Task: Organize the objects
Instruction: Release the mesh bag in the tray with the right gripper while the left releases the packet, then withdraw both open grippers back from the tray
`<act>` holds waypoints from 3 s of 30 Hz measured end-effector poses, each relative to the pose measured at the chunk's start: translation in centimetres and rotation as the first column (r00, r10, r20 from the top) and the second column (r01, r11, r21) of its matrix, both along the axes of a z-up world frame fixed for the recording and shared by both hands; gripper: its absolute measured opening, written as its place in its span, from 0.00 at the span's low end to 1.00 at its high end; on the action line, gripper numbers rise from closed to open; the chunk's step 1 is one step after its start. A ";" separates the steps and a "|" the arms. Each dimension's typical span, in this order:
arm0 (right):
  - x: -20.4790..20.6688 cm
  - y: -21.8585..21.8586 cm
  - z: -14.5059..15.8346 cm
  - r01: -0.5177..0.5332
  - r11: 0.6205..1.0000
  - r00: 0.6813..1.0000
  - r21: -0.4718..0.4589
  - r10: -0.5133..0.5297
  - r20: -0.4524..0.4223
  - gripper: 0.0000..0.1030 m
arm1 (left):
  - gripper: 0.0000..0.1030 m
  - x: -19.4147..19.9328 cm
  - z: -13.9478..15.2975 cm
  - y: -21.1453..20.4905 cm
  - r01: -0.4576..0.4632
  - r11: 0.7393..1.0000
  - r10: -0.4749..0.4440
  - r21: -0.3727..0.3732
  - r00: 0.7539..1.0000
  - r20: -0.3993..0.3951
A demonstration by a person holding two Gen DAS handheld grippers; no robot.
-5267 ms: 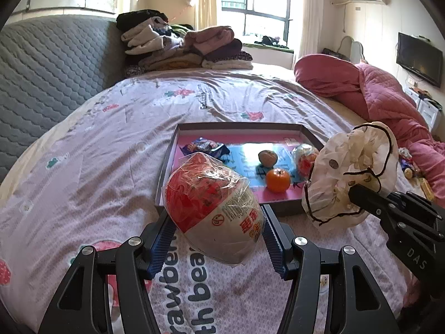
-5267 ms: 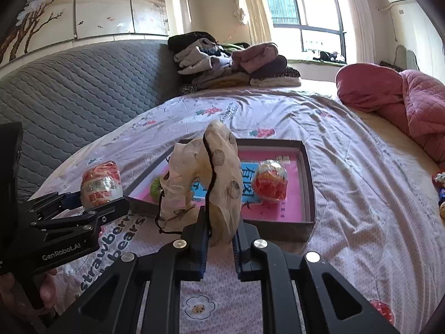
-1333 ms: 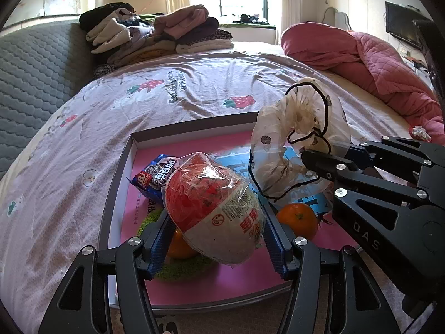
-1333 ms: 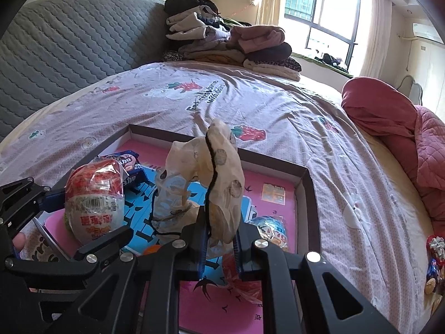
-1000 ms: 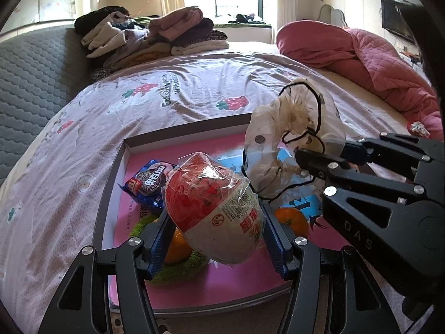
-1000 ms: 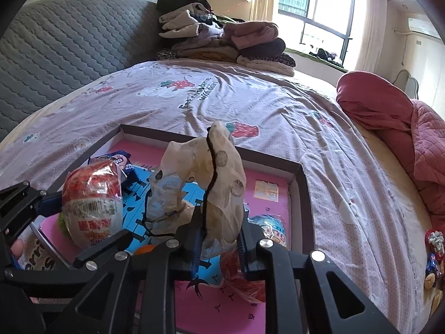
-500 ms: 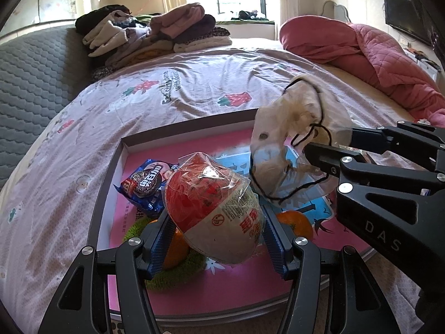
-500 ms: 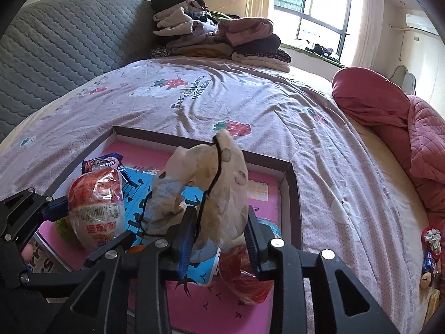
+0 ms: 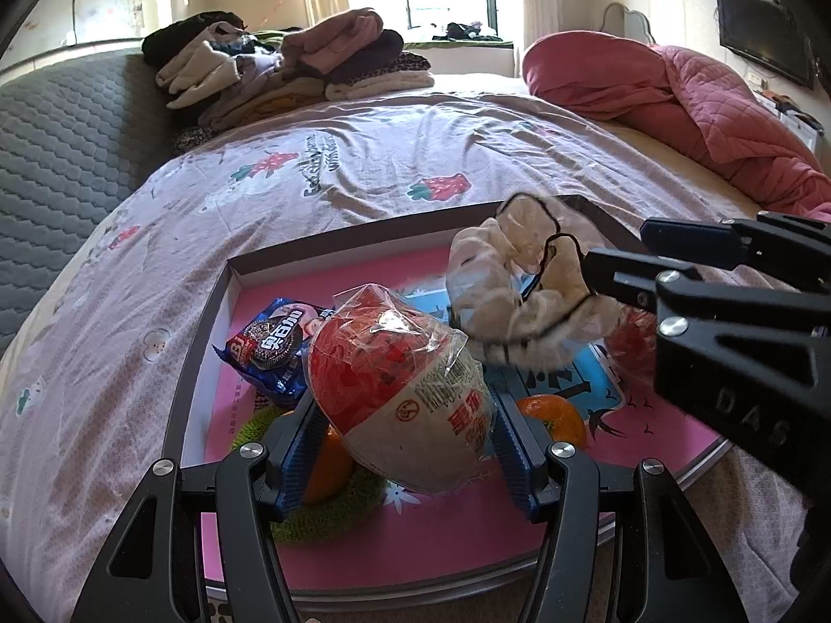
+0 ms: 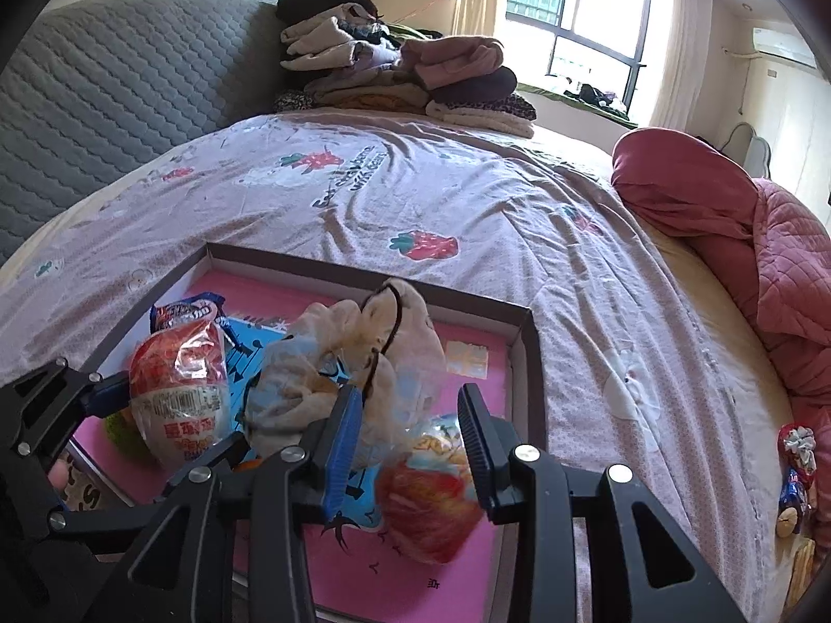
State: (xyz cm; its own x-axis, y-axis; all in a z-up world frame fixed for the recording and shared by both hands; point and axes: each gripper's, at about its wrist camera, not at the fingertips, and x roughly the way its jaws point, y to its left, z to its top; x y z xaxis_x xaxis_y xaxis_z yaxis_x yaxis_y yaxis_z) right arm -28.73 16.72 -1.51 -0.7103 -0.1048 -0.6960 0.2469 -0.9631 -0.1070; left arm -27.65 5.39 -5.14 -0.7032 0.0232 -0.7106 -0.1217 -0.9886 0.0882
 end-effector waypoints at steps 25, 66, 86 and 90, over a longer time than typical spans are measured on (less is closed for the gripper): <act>4.6 3.1 3.5 0.016 0.994 0.999 -0.104 -0.019 -0.027 0.42 | 0.61 0.3 0.0 0.3 -0.017 1.000 0.017 -0.015 1.000 0.003; 7.2 4.8 3.5 0.015 0.988 1.000 -0.153 -0.017 -0.016 0.49 | 0.72 3.3 3.1 -0.8 -0.091 0.995 0.092 0.029 0.996 -0.011; 8.1 4.4 5.0 -0.007 0.985 0.997 -0.174 -0.007 -0.081 0.59 | 0.74 6.0 7.5 -1.7 -0.127 0.991 0.131 0.051 0.987 -0.089; 8.4 4.2 5.2 -0.015 0.984 0.996 -0.178 -0.001 -0.088 0.60 | 0.75 6.6 8.3 -2.1 -0.134 0.989 0.139 0.057 0.985 -0.100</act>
State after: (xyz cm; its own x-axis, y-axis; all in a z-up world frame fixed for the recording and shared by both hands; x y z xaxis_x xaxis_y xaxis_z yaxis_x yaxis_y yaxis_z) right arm -20.35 20.94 3.73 -0.7664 -0.2266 -0.6011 0.2510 -0.9670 0.0444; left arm -21.01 3.30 3.20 -0.7719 -0.0450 -0.6341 0.0222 -0.9988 0.0438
